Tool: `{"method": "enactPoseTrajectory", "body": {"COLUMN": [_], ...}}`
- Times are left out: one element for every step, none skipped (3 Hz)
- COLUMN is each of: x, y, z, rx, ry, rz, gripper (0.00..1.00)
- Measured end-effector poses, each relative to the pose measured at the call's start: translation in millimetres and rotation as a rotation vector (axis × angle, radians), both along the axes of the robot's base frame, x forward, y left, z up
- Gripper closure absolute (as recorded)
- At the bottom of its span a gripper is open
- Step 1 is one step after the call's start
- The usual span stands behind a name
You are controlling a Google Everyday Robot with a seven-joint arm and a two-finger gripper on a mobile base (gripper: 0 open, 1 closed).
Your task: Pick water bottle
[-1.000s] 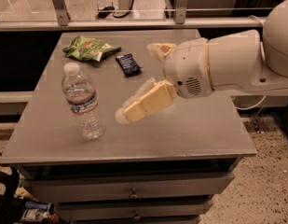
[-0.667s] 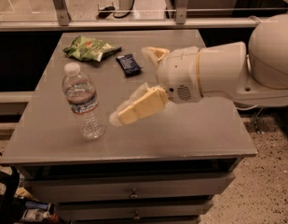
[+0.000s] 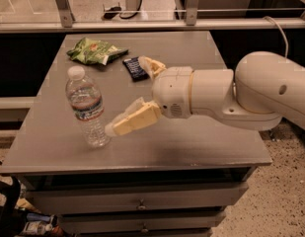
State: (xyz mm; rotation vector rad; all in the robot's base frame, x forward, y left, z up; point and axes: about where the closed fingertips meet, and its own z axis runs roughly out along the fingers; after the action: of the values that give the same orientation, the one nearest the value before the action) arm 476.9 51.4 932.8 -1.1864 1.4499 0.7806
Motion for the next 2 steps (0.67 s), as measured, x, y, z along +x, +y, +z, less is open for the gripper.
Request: {"method": "enactPoseTrajectory", "body": {"x": [7.1, 15.3], "y": [14.3, 31.2], "z": [-10.1, -17.3], "rx": [0.030, 0.063], "ry": [0.001, 0.004], "rz": [0.027, 0.067], "gripper": [0.00, 0.00]}}
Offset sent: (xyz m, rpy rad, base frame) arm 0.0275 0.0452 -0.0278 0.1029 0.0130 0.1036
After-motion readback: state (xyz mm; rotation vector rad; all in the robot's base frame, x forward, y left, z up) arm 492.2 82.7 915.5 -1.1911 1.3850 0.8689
